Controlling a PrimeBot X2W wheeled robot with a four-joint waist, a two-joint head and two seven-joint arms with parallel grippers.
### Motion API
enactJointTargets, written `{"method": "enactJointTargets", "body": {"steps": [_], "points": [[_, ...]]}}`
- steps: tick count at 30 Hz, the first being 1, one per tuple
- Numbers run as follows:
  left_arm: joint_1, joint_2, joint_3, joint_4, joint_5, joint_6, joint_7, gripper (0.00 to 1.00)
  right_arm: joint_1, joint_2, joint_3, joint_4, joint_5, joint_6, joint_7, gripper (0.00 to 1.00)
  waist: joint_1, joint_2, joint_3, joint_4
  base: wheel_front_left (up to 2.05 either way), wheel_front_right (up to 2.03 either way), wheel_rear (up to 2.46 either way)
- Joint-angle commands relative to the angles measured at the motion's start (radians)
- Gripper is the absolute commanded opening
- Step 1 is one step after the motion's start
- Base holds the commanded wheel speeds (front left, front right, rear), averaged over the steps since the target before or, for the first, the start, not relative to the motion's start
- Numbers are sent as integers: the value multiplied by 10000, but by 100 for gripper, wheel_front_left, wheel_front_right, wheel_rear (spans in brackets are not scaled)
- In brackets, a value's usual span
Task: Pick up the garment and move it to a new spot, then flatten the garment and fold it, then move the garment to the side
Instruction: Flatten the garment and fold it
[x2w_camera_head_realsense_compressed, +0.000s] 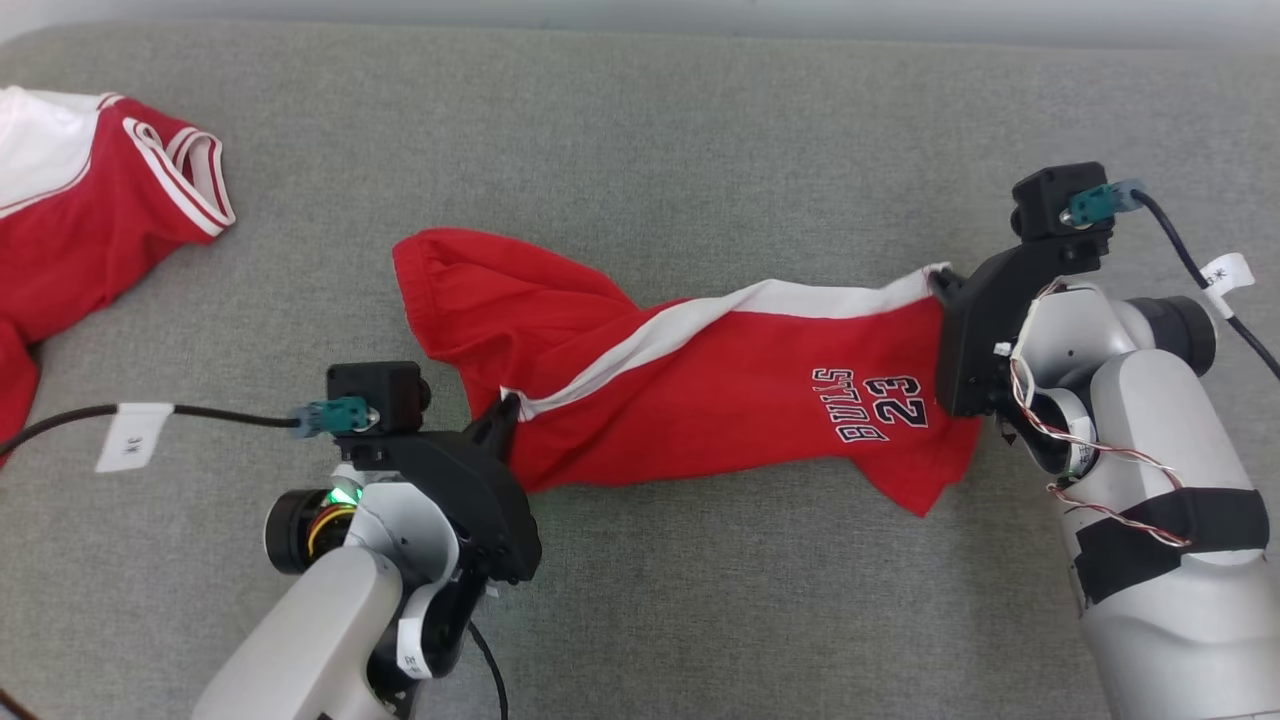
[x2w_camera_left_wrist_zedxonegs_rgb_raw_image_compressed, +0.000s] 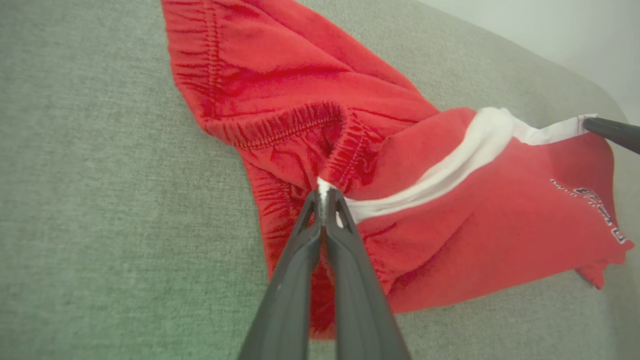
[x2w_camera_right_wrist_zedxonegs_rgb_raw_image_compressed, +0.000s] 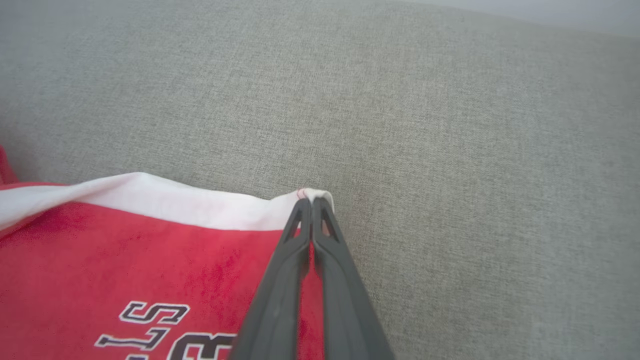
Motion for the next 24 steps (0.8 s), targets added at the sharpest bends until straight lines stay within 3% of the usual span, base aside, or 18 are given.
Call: {"method": "enactJointTargets", "body": {"steps": [1, 7, 14, 18, 21, 24], "points": [[-20, 0, 136, -49, -60, -98, -231, 0, 56, -47, 14, -61, -7, -22, -317, 0, 0, -1, -124, -61, 0, 0, 0], [-196, -338, 927, -333, -316, -567, -1875, 0, -325, -245, 193, -262, -13, -22, -2136, 0, 0, -1, -488, -229, 0, 0, 0], [-359, -561, 1449, -639, -543, -1020, -2925, 0, -568, -606, 566, -365, 375, -22, -3511, 0, 0, -1, -910, -413, 0, 0, 0], [-534, -647, 1797, -937, -1098, -1346, -2851, 0, -725, -890, 883, -684, 951, -22, -3938, 0, 0, -1, -993, -539, 0, 0, 0], [-1175, -572, 2202, -1186, -1784, -1847, -2489, 0, -1103, -1140, 1230, -944, 1517, -22, -3935, 0, 0, -1, -647, -755, 0, 0, 0], [-2310, -187, 2789, -1014, -2257, -2168, -2040, 0, -1906, -1279, 1809, -1063, 2061, -22, -4054, 0, 0, -1, 54, -1103, 0, 0, 0]]}}
